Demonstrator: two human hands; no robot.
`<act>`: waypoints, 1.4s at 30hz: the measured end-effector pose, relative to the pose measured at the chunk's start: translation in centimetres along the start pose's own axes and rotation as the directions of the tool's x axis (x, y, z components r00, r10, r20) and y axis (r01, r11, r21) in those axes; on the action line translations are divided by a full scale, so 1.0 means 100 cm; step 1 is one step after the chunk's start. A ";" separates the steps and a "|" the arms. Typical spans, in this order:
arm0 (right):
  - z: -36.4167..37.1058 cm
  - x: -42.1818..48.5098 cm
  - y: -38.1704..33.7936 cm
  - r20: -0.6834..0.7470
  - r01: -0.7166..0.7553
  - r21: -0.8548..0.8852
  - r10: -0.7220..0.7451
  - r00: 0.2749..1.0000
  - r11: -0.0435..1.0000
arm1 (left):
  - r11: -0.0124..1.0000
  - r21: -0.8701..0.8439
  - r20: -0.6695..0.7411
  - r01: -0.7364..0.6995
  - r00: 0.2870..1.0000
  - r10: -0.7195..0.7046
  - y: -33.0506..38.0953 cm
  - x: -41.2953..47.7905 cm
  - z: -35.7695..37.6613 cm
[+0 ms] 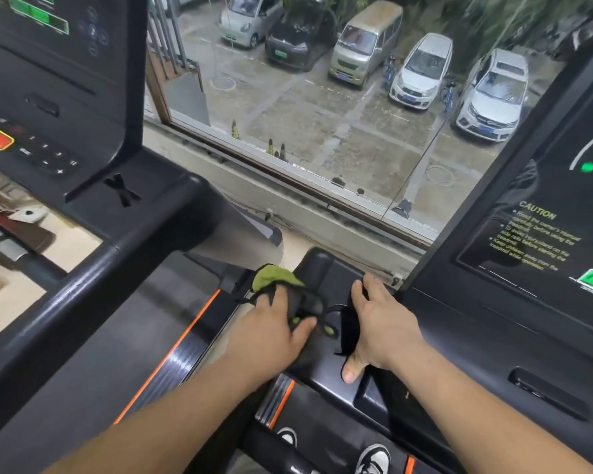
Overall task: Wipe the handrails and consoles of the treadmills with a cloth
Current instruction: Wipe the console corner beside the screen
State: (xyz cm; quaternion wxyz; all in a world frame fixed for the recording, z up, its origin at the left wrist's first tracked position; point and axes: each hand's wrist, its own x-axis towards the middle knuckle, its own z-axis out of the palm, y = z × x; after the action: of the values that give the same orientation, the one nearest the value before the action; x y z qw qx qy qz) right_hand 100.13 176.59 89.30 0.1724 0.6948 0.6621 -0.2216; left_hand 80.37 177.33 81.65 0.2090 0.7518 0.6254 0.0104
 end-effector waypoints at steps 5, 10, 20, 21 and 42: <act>0.002 -0.001 0.001 -0.013 0.006 0.007 -0.006 1.000 1.000 | 0.987 -0.153 0.044 0.054 0.998 -0.047 0.023 0.062 -0.008; 0.006 -0.001 0.008 -0.038 0.039 -0.001 -0.039 0.999 0.999 | 0.944 0.229 -0.166 -0.239 0.946 0.280 0.033 -0.010 0.018; 0.020 0.007 0.017 -0.145 0.089 -0.026 -0.092 0.985 0.996 | 0.729 0.212 -0.099 -0.651 0.727 0.679 0.056 -0.004 0.018; 0.018 0.005 0.017 -0.139 0.089 -0.023 -0.092 0.986 0.996 | 0.755 0.245 -0.065 -0.608 0.767 0.638 0.065 -0.004 0.015; 0.002 -0.015 0.005 -0.041 0.082 0.050 -0.080 0.996 0.995 | 0.955 0.129 -0.402 -0.266 0.867 0.296 -0.029 -0.058 0.000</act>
State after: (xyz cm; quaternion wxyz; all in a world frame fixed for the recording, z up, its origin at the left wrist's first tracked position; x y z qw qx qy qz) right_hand 100.58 175.23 89.93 0.1322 0.6758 0.6871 -0.2319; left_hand 76.36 172.25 82.14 0.0410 0.8218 0.5393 0.1791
